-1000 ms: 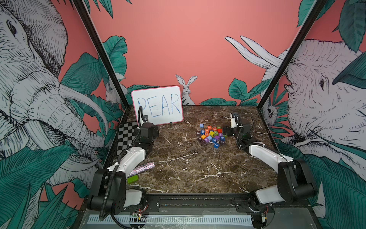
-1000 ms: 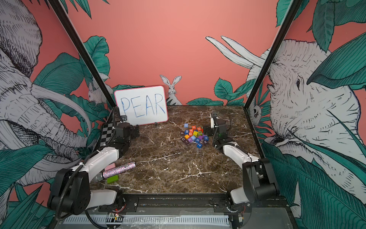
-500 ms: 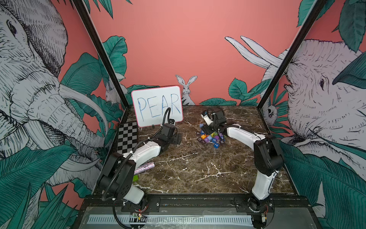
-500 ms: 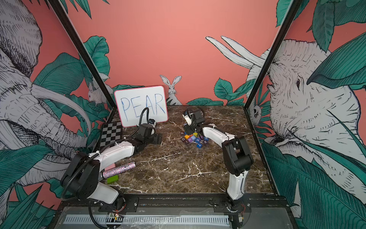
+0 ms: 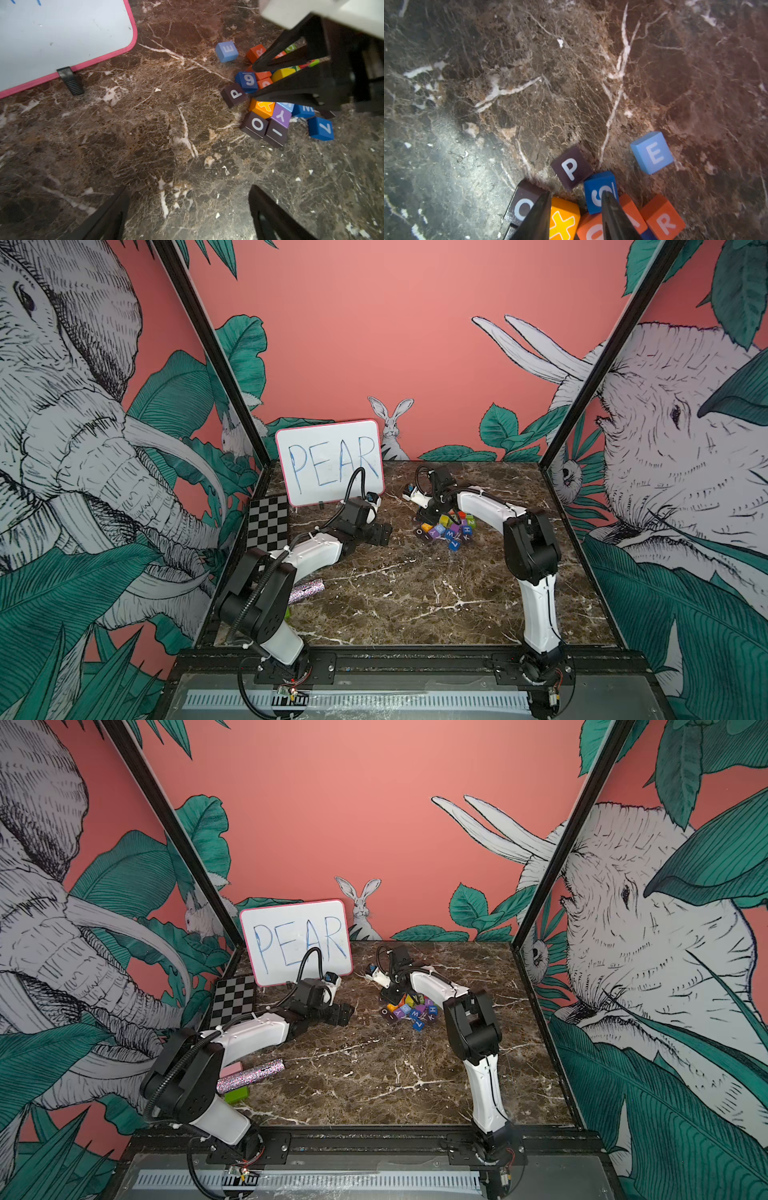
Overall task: Spell the uppercase word “pear” with letter blocks
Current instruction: Pick up the letter block from the center of the board.
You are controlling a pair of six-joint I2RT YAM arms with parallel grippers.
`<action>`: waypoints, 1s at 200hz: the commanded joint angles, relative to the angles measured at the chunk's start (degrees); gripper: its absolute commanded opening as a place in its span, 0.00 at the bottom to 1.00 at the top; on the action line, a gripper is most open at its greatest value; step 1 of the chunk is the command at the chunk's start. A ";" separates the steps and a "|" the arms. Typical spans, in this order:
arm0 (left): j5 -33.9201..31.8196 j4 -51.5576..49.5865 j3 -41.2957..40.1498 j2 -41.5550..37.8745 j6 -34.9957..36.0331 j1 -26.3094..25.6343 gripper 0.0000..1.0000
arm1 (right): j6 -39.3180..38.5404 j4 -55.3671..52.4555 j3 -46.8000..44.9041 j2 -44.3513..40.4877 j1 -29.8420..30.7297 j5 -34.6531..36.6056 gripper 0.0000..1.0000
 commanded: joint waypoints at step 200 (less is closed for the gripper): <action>3.49 2.99 1.13 2.56 -4.60 1.37 0.93 | -7.53 -16.82 17.53 10.86 0.09 -0.27 0.43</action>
